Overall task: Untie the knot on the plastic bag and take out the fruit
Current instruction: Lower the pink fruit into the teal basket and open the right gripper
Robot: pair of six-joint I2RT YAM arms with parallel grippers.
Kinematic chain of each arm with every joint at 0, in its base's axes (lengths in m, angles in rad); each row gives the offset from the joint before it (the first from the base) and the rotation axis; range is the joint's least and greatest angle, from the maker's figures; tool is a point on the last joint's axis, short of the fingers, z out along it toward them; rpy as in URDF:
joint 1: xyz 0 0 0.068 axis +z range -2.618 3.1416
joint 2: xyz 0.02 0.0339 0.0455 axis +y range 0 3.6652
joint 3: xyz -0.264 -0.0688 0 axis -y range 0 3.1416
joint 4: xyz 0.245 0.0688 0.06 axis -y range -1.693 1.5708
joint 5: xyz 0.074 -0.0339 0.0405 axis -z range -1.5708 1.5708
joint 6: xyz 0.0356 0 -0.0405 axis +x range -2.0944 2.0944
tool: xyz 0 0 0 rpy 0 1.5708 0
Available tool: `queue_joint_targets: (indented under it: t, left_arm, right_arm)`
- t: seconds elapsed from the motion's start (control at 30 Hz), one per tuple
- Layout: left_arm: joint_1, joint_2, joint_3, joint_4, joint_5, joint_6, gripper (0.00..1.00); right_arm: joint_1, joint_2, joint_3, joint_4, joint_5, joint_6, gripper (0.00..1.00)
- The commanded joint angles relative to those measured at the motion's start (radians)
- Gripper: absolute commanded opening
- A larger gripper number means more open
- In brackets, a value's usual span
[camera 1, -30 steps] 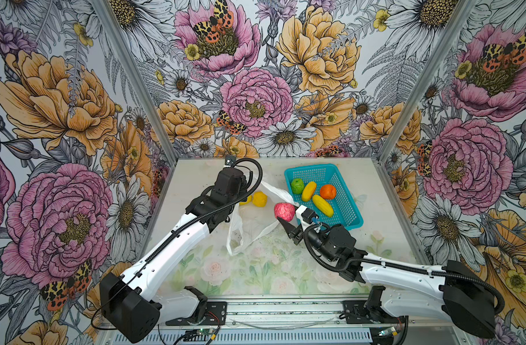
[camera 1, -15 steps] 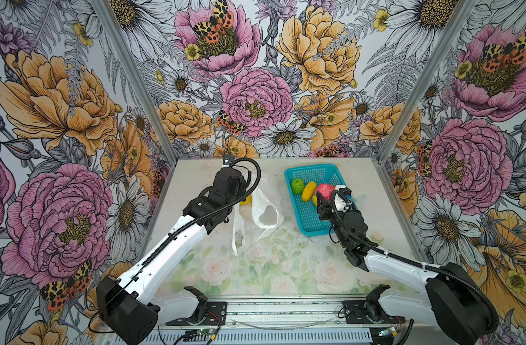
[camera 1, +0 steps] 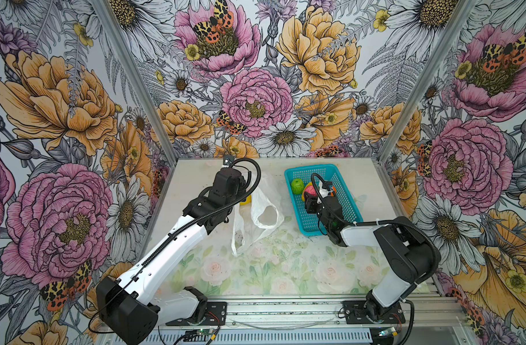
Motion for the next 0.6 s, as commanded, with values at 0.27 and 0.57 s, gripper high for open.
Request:
queue_joint_targets:
  t: [0.27, 0.57]
  left_arm:
    - [0.0, -0.045, -0.012, 0.014, -0.006, -0.008, 0.0]
    - [-0.004, -0.025, -0.009, 0.012, 0.002, -0.007, 0.0]
  right_arm:
    - [-0.061, 0.098, 0.066, -0.002, -0.088, 0.096, 0.23]
    - [-0.072, 0.081, 0.058, -0.027, -0.035, 0.07, 0.31]
